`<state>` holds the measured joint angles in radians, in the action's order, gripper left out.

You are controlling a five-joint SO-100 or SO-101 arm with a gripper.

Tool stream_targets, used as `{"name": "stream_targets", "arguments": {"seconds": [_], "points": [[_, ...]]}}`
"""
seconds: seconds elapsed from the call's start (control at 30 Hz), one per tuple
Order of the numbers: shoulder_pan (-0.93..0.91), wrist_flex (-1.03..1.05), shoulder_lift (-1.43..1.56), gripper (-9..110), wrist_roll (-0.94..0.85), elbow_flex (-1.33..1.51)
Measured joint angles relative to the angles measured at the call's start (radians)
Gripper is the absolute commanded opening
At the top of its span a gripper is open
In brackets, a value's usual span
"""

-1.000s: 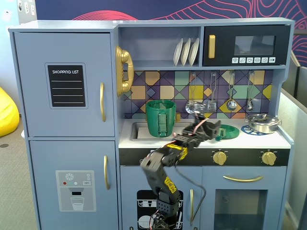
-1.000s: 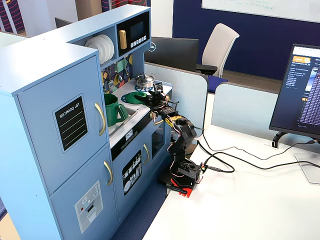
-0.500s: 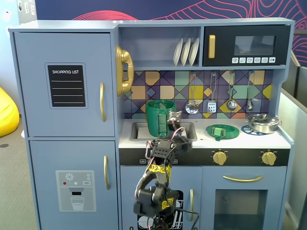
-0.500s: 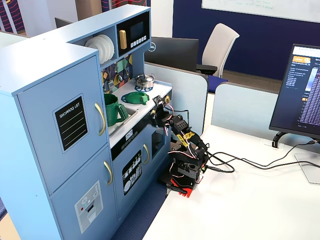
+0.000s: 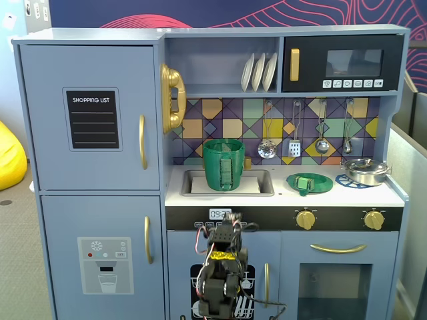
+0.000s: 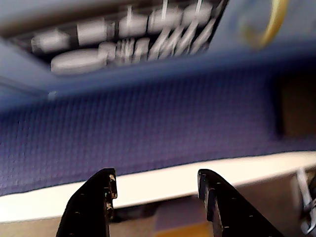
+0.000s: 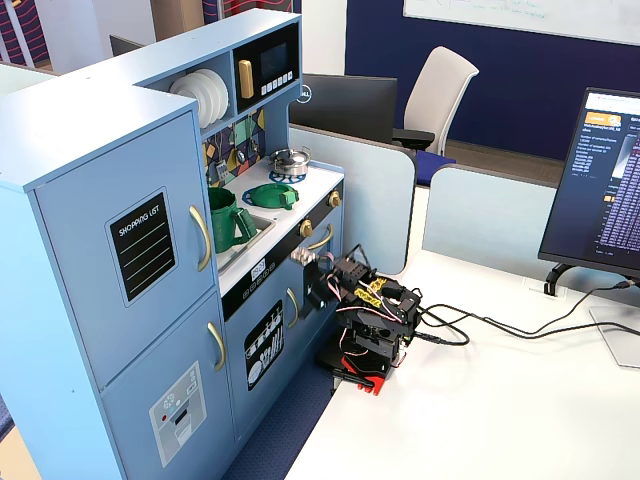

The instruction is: Take off the lid from the green recipient and place it on the counter

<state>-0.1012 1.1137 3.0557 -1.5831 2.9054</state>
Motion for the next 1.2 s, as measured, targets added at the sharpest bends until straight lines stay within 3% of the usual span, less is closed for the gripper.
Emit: {"name": "stream_targets", "arguments": {"seconds": [0.37, 1.2], "points": [[0.025, 0.236, 0.123, 11, 0.014, 0.100], [0.043, 0.236, 0.129, 12, 0.038, 0.100]]}}
